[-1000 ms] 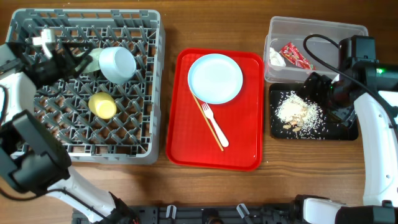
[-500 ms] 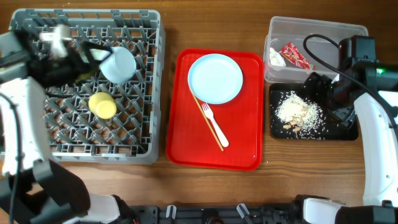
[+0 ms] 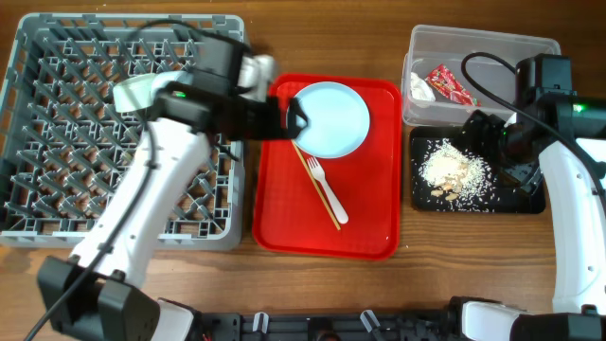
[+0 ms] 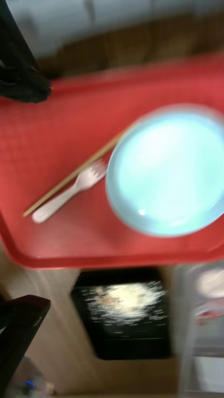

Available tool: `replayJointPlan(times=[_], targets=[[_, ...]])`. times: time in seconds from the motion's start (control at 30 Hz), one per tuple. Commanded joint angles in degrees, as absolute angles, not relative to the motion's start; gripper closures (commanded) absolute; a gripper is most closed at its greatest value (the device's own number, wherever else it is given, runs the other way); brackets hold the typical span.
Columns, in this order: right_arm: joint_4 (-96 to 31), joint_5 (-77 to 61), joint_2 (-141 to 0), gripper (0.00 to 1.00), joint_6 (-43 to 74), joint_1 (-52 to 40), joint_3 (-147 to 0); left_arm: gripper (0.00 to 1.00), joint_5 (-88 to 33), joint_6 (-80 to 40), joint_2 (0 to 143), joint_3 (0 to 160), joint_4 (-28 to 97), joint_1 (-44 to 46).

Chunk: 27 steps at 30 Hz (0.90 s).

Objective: Sort waste into correct bins and load items into the dishwasher rack
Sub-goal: 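Move the left gripper back to the chopsticks on the red tray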

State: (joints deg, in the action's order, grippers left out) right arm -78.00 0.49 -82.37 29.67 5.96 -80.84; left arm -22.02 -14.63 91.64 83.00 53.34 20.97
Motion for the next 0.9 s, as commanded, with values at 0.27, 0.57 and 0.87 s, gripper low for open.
replayJointPlan(times=[0.27,0.57,0.87], targets=[[-78.04,1.52,-82.06,0.00,28.47,5.98,-81.69,0.01,-5.87,-40.86,104.18,81.62,56.27,34.81],[-78.04,1.52,-82.06,0.00,28.47,5.98,-81.69,0.06,-5.37,-42.92,113.12,81.62,58.43,36.91],[-78.04,1.52,-82.06,0.00,28.49,5.98,-81.69,0.08,-4.36,-42.89,116.38,81.58,59.27,36.91]])
